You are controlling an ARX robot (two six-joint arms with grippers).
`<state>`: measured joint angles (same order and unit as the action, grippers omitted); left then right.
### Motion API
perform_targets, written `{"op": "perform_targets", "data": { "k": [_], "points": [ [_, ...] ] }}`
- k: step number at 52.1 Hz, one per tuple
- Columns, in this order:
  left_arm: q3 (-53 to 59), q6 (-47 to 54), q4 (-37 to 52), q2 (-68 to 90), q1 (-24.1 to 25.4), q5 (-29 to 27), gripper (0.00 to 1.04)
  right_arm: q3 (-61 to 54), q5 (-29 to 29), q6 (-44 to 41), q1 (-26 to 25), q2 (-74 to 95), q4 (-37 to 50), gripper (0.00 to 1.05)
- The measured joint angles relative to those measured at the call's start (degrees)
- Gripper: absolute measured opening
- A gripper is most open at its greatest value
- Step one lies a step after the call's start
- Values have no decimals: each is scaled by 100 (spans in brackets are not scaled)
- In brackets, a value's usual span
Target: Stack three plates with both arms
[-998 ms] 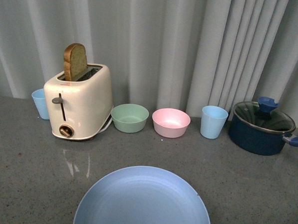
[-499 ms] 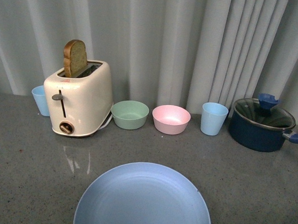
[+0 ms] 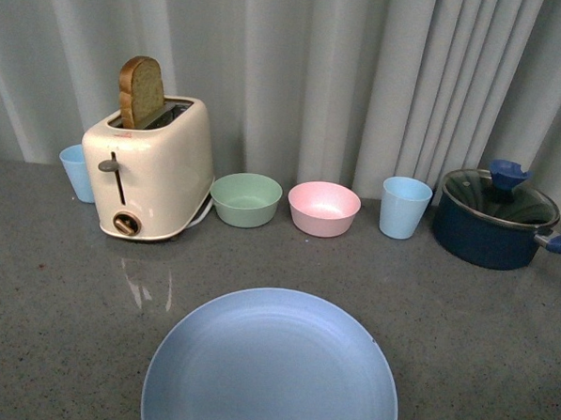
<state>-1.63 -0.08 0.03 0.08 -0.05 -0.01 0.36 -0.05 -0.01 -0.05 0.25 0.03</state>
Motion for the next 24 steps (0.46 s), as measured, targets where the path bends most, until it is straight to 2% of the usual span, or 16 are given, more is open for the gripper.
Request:
{"op": "perform_targets", "data": {
  "k": [24],
  "points": [
    [0, 0, 0, 0, 0, 0, 98, 0, 0, 0, 0, 0, 0, 97]
  ]
}}
